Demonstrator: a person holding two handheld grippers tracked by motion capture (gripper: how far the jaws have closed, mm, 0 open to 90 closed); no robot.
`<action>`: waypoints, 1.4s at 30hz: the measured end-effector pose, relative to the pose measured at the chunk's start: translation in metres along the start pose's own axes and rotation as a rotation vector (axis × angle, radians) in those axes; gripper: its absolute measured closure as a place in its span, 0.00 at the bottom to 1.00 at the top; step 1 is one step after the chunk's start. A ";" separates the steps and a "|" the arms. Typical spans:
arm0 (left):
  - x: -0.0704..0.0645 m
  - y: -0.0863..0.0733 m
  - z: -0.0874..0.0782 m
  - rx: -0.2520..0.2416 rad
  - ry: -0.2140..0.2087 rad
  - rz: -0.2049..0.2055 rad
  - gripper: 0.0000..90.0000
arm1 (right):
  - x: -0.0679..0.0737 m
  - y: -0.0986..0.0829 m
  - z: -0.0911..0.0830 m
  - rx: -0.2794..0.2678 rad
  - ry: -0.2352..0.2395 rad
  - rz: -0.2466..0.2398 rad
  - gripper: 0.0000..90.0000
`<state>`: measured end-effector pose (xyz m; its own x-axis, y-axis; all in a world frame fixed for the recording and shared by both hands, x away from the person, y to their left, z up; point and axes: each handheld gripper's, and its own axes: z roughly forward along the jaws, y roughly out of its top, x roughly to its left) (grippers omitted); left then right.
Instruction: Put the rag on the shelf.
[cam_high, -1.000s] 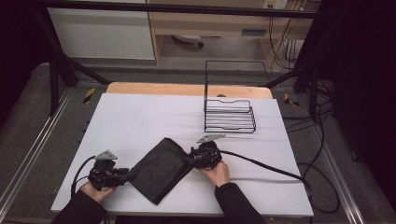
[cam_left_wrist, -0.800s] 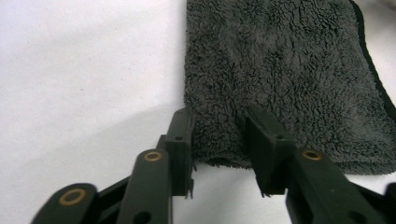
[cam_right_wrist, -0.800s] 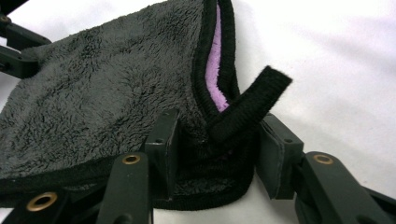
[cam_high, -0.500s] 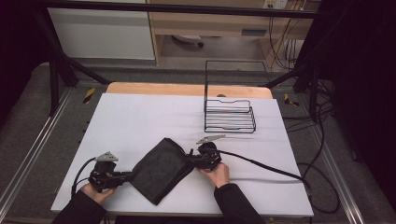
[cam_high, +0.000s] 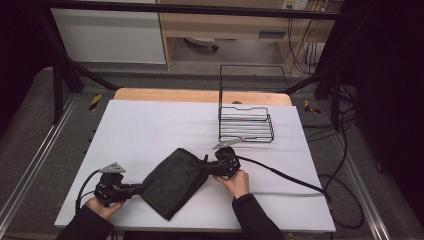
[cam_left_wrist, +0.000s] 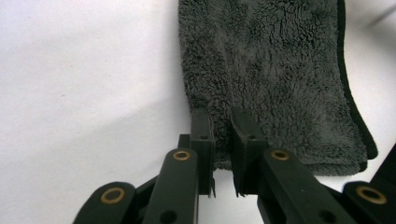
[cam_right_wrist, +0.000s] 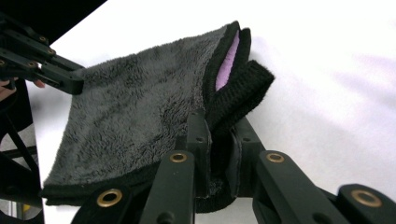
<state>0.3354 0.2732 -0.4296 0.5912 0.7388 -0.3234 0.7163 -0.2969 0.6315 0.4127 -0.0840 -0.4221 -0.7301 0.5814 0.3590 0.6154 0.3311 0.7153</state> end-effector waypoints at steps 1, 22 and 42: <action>-0.001 0.000 0.000 -0.003 -0.015 -0.002 0.89 | 0.001 0.004 -0.005 0.002 -0.006 -0.009 0.91; -0.100 0.003 0.060 -0.083 0.026 0.116 0.87 | -0.023 0.022 -0.062 0.094 -0.187 -0.109 0.91; -0.077 0.029 0.066 0.024 0.005 0.213 0.75 | 0.012 -0.052 -0.059 -0.053 -0.213 -0.096 0.30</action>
<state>0.3353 0.1681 -0.4331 0.7283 0.6611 -0.1807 0.5841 -0.4609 0.6681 0.3545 -0.1388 -0.4198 -0.7019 0.6948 0.1568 0.5255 0.3565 0.7725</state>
